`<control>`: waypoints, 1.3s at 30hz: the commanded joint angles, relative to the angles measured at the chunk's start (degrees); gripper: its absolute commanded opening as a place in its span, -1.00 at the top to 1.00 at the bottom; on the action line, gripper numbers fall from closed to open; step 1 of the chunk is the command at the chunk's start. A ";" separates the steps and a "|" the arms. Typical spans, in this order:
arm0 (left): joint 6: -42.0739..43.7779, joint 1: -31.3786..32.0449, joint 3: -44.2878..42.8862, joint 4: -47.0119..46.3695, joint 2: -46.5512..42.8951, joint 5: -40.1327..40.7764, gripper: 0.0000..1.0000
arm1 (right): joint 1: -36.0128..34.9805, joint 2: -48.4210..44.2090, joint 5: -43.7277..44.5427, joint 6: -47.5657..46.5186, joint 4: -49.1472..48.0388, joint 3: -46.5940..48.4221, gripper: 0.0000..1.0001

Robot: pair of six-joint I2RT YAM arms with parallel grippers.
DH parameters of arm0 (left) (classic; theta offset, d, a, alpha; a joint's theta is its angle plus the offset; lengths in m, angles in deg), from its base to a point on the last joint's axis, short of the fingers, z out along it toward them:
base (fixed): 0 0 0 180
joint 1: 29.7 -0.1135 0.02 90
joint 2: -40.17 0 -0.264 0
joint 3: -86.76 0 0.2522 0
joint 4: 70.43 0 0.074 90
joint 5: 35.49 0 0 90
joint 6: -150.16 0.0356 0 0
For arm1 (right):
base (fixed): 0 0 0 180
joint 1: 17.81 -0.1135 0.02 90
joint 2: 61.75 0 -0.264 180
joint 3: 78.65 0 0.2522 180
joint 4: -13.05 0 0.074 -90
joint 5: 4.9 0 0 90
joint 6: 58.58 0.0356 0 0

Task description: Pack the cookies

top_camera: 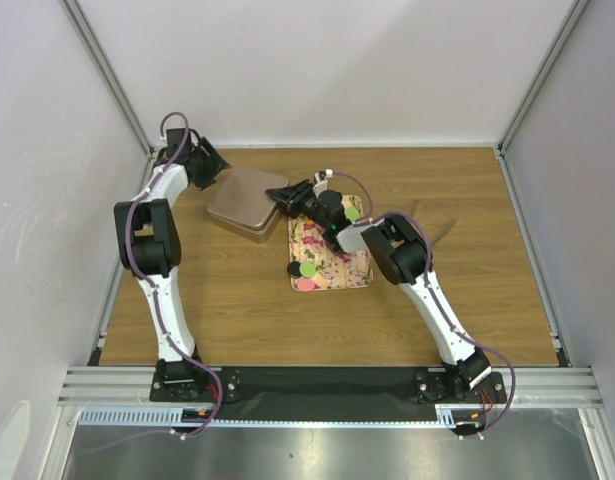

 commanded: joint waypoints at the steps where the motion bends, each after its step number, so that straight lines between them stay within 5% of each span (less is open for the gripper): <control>1: 1.99 0.21 -3.19 0.50 1.03 -0.53 -0.40 | 0.46 -3.28 0.76 -0.56 -1.79 -1.85 0.41; 39: 5.50 2.23 -6.26 3.23 3.58 -0.44 -0.37 | 3.80 -13.03 -2.22 -5.03 -4.09 -17.23 0.32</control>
